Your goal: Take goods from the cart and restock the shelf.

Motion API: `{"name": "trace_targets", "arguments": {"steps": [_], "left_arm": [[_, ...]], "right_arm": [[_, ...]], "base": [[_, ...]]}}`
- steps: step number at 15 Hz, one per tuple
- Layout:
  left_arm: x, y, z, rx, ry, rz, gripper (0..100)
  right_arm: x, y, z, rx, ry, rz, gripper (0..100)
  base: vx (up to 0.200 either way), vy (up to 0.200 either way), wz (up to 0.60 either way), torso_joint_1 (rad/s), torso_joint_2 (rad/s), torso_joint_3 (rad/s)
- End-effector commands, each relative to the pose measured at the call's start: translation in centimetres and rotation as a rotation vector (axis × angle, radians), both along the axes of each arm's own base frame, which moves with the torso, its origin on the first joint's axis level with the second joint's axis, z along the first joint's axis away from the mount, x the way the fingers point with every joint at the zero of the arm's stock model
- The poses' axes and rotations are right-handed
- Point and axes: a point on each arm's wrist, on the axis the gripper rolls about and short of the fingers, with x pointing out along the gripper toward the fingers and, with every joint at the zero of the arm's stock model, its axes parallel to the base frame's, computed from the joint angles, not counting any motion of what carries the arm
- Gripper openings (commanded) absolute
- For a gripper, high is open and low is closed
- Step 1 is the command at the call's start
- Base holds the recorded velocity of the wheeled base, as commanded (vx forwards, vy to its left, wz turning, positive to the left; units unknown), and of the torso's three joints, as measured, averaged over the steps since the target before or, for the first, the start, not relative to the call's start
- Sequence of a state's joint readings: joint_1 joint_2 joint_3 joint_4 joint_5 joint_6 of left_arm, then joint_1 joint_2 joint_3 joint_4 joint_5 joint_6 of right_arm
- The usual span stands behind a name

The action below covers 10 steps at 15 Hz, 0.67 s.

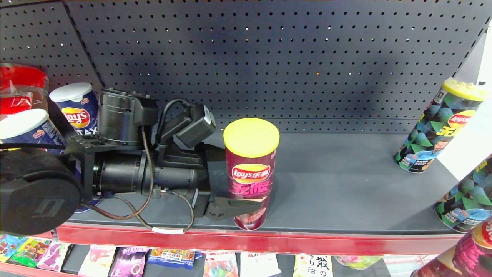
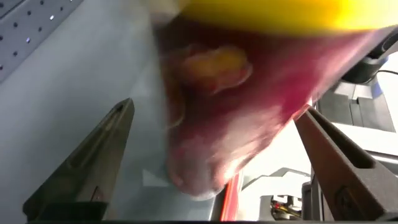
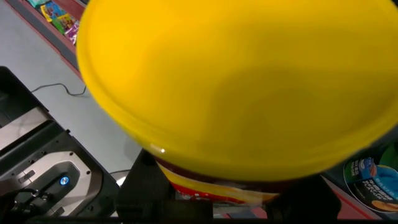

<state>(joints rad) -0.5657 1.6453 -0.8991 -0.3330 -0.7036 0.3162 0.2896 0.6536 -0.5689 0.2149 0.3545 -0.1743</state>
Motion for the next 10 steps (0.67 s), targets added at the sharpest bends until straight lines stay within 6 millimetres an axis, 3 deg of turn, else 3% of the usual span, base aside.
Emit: {"name": "trace_targets", "arguments": {"steps": [1,3,7,10], "left_arm": [[-0.7,1.9,0.6,-0.009,-0.023,0.049,100],[-1.3,2.8,1.2,-0.018,-0.039,0.072,100],[-4.6,6.2,1.2,-0.026,-0.052,0.14,100],[-7.1,7.7,0.9,-0.032,-0.062,0.161,100]], "right_arm": [[0.0,0.0,-0.2,-0.003,0.009,0.002,0],[0.1,0.1,-0.4,-0.006,0.02,0.003,0],[1.1,0.3,-0.2,-0.013,0.047,0.006,0],[2.9,1.0,1.4,-0.018,0.057,0.018,0]], "base": [[0.0,0.0,0.0,0.0,0.0,0.0],[0.0,0.0,0.0,0.0,0.0,0.0],[0.0,0.0,0.0,0.0,0.0,0.0],[0.0,0.0,0.0,0.0,0.0,0.0]]}}
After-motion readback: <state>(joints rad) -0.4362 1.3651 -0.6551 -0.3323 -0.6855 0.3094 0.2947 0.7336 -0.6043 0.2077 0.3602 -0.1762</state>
